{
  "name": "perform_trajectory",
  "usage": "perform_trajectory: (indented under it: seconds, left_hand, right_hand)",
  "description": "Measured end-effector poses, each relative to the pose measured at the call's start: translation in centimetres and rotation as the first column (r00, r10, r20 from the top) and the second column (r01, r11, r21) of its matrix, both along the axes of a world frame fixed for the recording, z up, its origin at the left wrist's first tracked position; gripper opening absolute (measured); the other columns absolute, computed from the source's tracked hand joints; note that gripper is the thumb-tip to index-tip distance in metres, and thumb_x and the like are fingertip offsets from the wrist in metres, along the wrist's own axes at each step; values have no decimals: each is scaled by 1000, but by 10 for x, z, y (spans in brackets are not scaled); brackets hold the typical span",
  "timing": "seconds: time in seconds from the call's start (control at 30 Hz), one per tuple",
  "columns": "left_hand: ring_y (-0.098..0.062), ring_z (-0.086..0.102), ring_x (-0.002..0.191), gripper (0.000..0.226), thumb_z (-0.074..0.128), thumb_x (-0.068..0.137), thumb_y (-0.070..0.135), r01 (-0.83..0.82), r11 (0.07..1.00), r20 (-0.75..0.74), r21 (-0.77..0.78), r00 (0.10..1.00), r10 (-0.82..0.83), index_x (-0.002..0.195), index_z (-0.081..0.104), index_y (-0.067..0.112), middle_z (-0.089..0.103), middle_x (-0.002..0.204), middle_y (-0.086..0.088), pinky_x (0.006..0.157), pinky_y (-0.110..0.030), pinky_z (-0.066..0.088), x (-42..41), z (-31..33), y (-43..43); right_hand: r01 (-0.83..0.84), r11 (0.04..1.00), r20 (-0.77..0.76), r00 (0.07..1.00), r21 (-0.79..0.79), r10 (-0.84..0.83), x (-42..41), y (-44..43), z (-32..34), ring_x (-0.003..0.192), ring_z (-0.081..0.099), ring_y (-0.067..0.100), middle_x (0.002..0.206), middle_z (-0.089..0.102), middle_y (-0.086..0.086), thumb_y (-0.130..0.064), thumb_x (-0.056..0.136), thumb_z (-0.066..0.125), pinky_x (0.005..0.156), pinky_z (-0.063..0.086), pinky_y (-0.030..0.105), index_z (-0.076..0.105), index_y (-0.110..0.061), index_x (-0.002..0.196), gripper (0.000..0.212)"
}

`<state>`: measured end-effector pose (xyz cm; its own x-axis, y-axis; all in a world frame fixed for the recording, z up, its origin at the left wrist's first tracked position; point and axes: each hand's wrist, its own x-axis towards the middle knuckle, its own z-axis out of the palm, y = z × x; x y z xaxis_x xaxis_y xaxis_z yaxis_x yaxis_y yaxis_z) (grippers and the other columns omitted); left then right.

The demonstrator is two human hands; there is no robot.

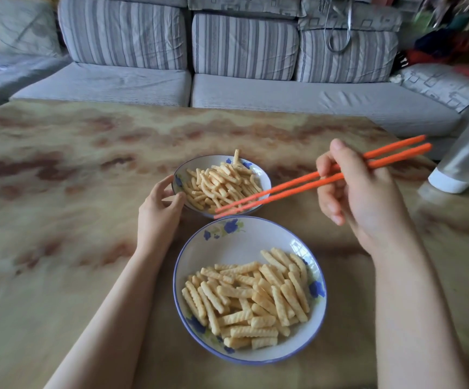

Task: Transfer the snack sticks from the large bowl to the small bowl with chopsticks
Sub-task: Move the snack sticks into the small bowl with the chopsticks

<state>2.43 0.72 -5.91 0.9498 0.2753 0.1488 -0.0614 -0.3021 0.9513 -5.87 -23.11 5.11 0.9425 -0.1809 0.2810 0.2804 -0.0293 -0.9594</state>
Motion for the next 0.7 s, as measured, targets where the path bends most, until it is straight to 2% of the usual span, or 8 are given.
perform_trajectory:
  seconds: [0.07, 0.13, 0.3, 0.43, 0.57, 0.7]
  left_hand:
    - [-13, 65, 68, 42, 57, 89, 17, 0, 1000, -1, -5, 1000, 0, 130, 58, 27, 68, 103, 3, 69, -21, 49, 1, 0, 0]
    - [-14, 65, 70, 42, 57, 89, 18, 0, 1000, -7, -10, 1000, 0, 130, 58, 27, 69, 104, 3, 74, -27, 52, 1, -1, -1]
    - [-16, 67, 72, 43, 58, 88, 19, -4, 1000, -12, -3, 1000, 4, 130, 57, 29, 69, 103, 3, 81, -34, 54, 2, -1, 0]
    - [-17, 67, 75, 43, 57, 89, 18, 0, 1000, -12, 0, 1000, 0, 130, 57, 28, 69, 105, 1, 82, -33, 54, 1, 0, 0]
    - [-19, 68, 79, 42, 58, 89, 19, 0, 1000, -10, -5, 1000, 0, 130, 58, 28, 69, 106, 1, 85, -35, 54, 1, -1, 0]
    - [-13, 66, 69, 42, 57, 89, 17, -1, 1000, -2, -9, 1000, 1, 130, 58, 27, 69, 103, 2, 81, -31, 53, 1, -1, 0]
  right_hand:
    - [-39, 995, -52, 998, -89, 34, -7, -10, 4, 29, 26, 18, 37, 35, 4, -29, 101, 40, 35, 22, 18, 51, -13, 64, 43]
    - [-71, 987, -92, 994, -147, 57, -11, -15, 4, 30, 24, 17, 36, 33, 4, -30, 101, 40, 34, 21, 18, 51, -11, 65, 42]
    - [-149, 970, -172, 978, -193, 116, -14, -14, 1, 30, 26, 15, 36, 34, 4, -31, 100, 41, 33, 19, 18, 51, -9, 68, 40]
    - [-188, 957, -198, 969, -219, 145, -13, -10, 0, 30, 28, 13, 36, 35, 4, -30, 100, 41, 33, 21, 18, 52, -7, 70, 39]
    - [-174, 960, -203, 971, -218, 130, -10, -6, -2, 30, 28, 14, 36, 36, 4, -31, 100, 42, 33, 23, 19, 50, -8, 69, 40]
    - [-97, 978, -155, 985, -183, 69, -9, -1, -2, 30, 28, 16, 36, 36, 2, -32, 101, 42, 34, 24, 19, 48, -11, 65, 42]
